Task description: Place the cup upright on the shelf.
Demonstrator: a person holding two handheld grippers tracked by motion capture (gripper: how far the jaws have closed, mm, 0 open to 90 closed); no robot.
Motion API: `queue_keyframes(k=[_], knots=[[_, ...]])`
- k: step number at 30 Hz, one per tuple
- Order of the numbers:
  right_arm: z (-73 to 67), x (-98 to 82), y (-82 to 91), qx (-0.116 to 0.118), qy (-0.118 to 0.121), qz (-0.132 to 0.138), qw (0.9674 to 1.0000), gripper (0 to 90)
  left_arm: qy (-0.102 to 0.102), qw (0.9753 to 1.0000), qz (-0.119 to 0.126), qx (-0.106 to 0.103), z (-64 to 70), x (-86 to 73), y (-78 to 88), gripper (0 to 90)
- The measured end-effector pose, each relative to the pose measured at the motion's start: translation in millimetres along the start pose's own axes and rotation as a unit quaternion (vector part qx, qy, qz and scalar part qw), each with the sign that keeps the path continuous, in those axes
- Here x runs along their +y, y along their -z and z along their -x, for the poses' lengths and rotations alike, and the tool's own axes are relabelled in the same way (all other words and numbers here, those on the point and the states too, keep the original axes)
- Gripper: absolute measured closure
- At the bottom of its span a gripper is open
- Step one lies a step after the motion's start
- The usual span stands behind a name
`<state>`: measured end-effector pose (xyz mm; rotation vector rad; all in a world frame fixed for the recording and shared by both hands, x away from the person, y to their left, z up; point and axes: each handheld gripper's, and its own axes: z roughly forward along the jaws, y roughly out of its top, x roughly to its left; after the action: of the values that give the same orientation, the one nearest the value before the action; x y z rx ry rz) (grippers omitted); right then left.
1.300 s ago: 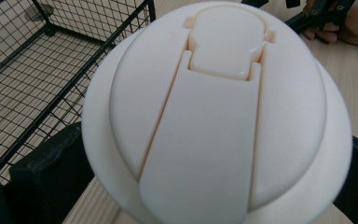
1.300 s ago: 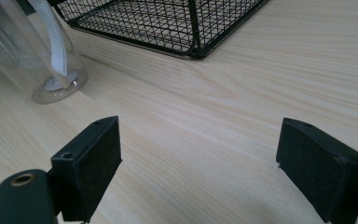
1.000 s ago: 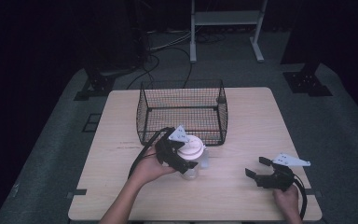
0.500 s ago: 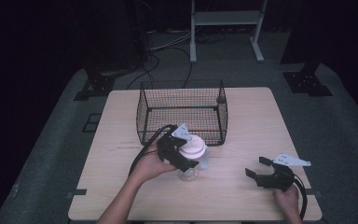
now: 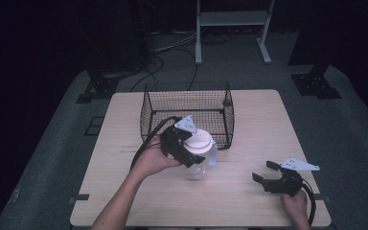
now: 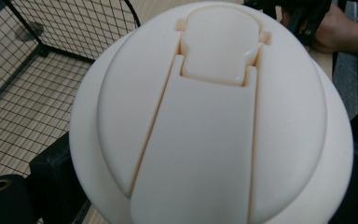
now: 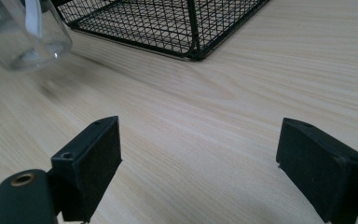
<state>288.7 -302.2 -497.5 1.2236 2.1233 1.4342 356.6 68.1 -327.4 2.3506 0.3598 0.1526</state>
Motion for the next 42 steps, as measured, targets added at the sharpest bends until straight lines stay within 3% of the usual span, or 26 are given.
queue_keyframes(k=[21, 42], knots=[[0.9, 0.1, 0.0, 0.002, 0.002, 0.002, 1.0000, 12.9, -0.015, 0.9998, -0.008, 0.004, -24.8, 56.6, 32.3, 5.5], [1.3, 0.1, 0.7, 0.005, -0.003, 0.003, 1.0000, 12.9, -0.001, 0.9999, -0.005, 0.016, -65.0, 99.0, 44.3, 5.6]])
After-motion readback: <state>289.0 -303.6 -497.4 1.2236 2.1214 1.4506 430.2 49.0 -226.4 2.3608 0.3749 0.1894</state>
